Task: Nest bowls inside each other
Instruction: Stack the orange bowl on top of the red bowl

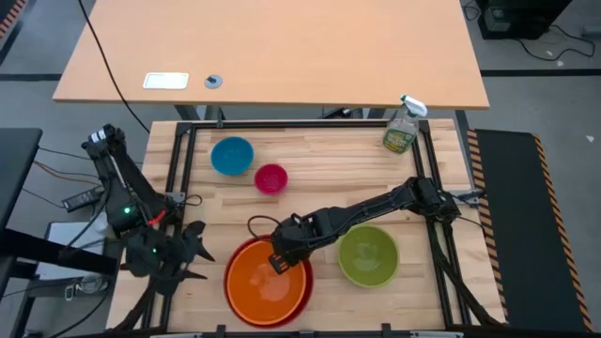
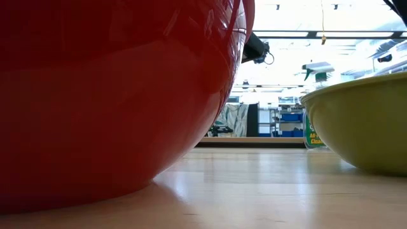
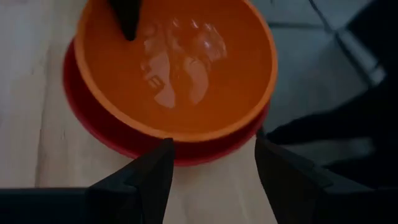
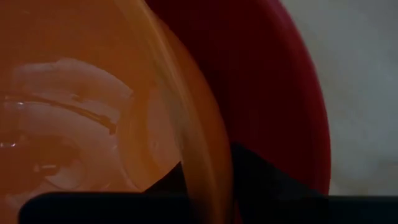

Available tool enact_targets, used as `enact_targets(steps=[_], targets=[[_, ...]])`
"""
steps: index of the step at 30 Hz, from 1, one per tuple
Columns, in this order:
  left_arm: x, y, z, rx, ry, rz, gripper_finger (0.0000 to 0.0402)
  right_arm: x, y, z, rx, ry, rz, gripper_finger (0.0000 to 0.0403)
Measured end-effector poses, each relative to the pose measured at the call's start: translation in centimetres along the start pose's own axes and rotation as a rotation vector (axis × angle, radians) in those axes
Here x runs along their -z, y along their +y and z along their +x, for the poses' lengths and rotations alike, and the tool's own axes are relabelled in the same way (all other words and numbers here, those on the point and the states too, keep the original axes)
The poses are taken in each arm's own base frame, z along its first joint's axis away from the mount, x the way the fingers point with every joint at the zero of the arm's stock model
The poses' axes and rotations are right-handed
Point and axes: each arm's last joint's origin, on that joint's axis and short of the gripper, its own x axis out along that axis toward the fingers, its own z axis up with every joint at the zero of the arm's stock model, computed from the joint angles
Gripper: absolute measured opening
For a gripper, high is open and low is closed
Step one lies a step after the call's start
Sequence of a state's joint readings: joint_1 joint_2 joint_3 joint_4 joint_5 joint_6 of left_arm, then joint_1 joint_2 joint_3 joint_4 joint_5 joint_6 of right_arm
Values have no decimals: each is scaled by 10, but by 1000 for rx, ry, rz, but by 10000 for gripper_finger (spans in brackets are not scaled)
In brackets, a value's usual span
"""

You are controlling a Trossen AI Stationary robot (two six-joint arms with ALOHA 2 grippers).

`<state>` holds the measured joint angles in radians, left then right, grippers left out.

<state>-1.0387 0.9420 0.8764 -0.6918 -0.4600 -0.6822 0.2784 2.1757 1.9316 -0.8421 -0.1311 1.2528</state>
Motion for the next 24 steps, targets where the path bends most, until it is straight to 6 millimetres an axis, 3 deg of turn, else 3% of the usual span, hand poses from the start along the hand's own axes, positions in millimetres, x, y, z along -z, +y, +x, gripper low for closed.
enact_targets(steps=[7,13,24], targets=[[15,-21,20,2,86,288,229,-1,0,0,-9,22,11,79],[22,-29,26,-10,108,338,229,0,0,0,-16,39,34,79],[14,-35,21,18,69,382,231,1,0,0,-26,74,49,79]])
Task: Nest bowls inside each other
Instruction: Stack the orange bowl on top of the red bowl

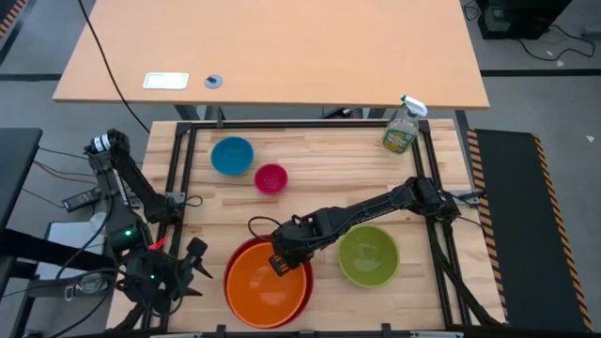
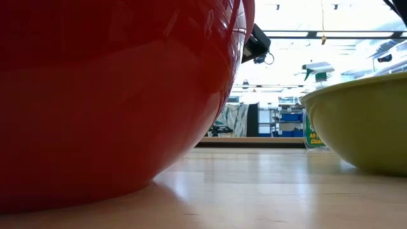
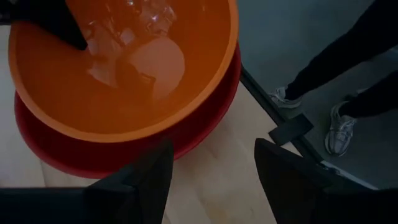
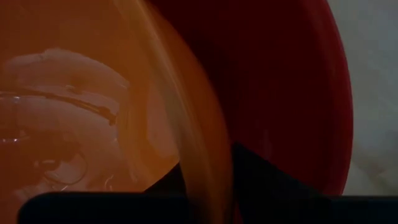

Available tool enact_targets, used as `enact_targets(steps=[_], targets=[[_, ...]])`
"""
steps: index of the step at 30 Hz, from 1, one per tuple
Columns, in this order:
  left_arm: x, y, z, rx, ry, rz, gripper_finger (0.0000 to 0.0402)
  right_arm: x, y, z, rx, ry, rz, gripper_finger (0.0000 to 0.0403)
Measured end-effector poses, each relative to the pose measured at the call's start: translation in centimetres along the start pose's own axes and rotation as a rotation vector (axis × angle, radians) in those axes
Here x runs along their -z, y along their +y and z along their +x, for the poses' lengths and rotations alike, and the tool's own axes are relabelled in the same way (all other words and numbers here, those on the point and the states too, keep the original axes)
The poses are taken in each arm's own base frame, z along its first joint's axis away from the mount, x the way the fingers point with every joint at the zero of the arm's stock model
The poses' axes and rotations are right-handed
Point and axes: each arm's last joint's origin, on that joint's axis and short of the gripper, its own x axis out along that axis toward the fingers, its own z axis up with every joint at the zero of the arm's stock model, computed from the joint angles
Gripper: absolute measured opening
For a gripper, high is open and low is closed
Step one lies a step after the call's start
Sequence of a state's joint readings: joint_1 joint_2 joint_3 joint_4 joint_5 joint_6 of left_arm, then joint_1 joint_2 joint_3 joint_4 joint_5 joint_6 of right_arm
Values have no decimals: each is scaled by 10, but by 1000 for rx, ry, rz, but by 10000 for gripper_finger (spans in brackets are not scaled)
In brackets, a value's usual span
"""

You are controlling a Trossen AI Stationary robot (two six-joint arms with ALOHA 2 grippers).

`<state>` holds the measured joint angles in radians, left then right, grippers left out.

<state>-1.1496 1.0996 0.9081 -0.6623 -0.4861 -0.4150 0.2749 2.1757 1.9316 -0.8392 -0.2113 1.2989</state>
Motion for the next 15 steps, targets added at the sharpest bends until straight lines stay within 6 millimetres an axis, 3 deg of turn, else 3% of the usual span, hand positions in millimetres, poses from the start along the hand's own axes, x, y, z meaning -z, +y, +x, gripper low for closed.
enact_targets(steps=[9,15], targets=[[0,0,0,1,-2,-10,298,-1,0,0,3,-10,-10,111],[0,0,0,12,3,23,303,-2,-1,0,4,-16,-8,127]])
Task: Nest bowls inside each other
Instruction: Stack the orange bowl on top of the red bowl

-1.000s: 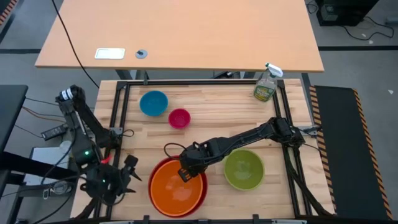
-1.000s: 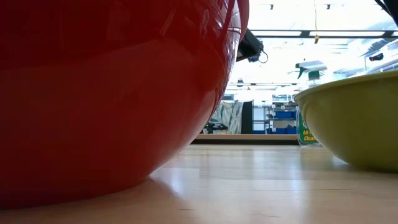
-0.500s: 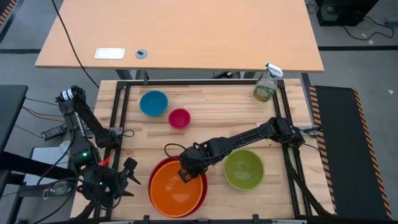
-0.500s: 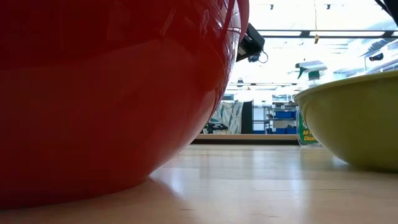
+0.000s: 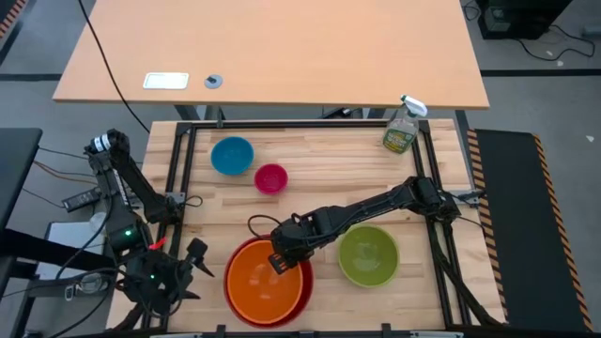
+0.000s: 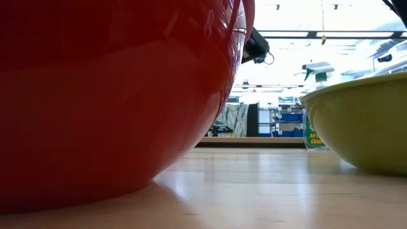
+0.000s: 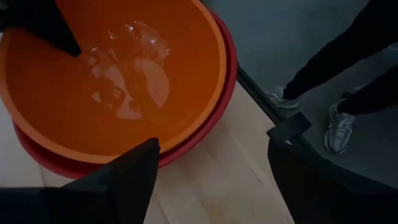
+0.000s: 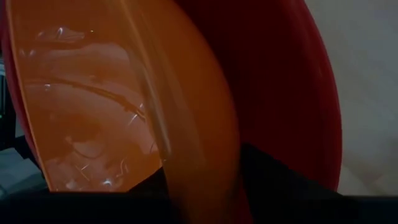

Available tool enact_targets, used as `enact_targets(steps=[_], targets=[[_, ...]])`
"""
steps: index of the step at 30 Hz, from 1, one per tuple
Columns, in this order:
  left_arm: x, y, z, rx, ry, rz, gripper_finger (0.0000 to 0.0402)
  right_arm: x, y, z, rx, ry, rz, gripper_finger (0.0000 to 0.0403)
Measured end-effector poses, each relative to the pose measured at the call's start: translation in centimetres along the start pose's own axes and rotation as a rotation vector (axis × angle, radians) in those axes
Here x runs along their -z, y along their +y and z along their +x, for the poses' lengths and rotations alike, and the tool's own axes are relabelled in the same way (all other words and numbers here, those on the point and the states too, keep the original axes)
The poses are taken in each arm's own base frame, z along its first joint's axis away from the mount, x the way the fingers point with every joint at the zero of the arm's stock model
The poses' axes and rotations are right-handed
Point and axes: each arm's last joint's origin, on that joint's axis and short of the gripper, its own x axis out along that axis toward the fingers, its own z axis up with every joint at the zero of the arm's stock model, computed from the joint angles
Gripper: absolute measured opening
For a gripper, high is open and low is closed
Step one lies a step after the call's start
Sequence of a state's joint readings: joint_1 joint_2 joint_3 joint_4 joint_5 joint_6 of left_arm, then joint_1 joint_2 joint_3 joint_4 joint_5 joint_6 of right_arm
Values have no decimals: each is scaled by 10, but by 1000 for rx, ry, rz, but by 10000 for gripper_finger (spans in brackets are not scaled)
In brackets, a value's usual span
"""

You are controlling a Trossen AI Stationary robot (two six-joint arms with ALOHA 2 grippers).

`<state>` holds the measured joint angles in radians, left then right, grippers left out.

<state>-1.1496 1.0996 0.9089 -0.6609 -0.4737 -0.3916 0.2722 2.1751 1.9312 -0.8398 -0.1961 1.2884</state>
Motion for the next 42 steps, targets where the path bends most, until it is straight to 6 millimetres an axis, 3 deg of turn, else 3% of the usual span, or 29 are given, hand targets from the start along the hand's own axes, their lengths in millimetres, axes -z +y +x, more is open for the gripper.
enact_targets(steps=[8,21,29,42], targets=[[0,0,0,13,6,12,298,0,1,0,-10,-3,-7,137],[0,5,-10,27,-17,-1,298,-3,3,-2,-44,11,62,205],[0,7,-15,31,-26,-6,298,-3,2,-5,-31,-2,74,203],[-5,8,-20,37,-42,-16,298,-3,1,-18,-37,113,243,203]])
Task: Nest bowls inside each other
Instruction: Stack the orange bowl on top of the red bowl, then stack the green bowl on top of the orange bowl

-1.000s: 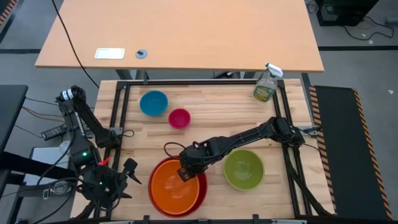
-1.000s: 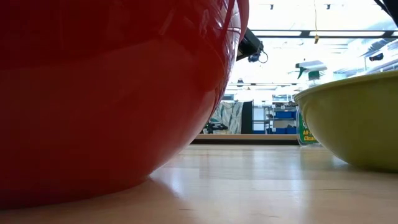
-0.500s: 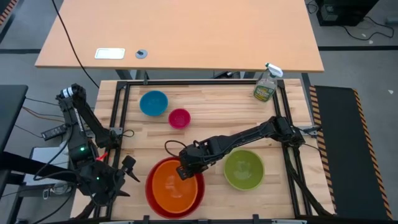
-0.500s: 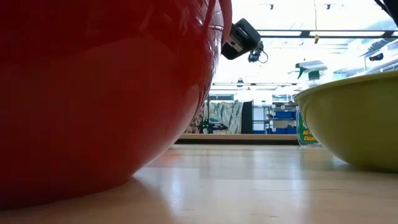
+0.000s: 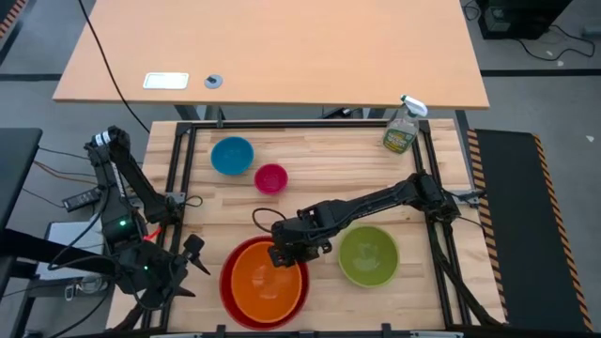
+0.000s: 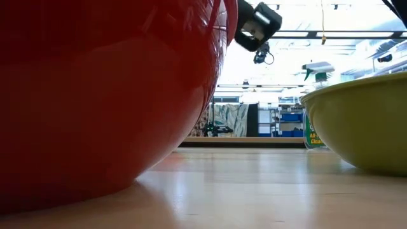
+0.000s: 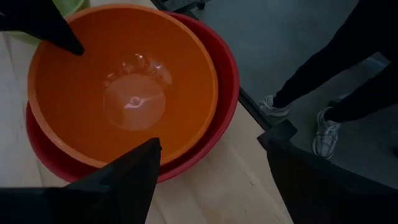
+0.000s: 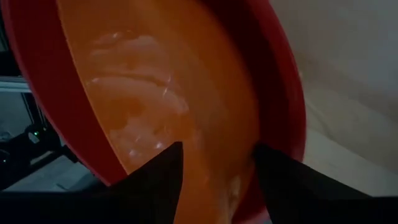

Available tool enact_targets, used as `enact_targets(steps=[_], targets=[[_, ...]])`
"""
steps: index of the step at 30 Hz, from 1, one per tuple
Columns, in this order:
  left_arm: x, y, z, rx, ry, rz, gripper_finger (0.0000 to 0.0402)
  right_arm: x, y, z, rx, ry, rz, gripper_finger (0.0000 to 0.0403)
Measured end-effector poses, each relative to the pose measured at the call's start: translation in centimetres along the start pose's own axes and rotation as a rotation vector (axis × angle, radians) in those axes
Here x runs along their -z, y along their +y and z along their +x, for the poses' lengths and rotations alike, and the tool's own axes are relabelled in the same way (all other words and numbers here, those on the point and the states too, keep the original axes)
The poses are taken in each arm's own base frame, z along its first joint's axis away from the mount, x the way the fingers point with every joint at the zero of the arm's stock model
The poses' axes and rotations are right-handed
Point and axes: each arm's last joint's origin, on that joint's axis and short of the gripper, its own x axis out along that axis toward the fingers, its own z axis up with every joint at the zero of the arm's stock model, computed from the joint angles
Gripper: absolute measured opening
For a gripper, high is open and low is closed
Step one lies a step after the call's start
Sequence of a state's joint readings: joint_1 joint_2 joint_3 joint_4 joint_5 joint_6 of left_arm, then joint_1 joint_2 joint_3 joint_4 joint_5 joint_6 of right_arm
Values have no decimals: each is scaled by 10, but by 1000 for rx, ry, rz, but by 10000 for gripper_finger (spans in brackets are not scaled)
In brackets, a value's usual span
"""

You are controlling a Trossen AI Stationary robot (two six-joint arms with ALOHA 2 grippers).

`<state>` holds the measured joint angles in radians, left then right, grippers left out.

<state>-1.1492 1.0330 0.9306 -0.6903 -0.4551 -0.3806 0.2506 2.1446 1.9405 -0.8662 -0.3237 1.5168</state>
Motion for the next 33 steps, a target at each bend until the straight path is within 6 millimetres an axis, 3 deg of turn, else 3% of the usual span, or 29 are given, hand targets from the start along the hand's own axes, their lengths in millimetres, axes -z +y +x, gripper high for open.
enact_targets(steps=[6,15,19,23,33], targets=[[0,0,0,0,-1,6,298,0,1,-27,92,-41,-10,203],[-2,7,-1,-26,-14,-127,298,-8,-5,-37,157,-18,-78,203],[-5,16,-10,-27,-54,-274,298,-4,-20,-46,308,1,-173,202],[-8,32,-16,-68,-101,-408,298,0,-44,-52,545,70,-143,197],[-11,57,-15,-174,-130,-508,297,-1,-68,-50,643,67,-231,197]])
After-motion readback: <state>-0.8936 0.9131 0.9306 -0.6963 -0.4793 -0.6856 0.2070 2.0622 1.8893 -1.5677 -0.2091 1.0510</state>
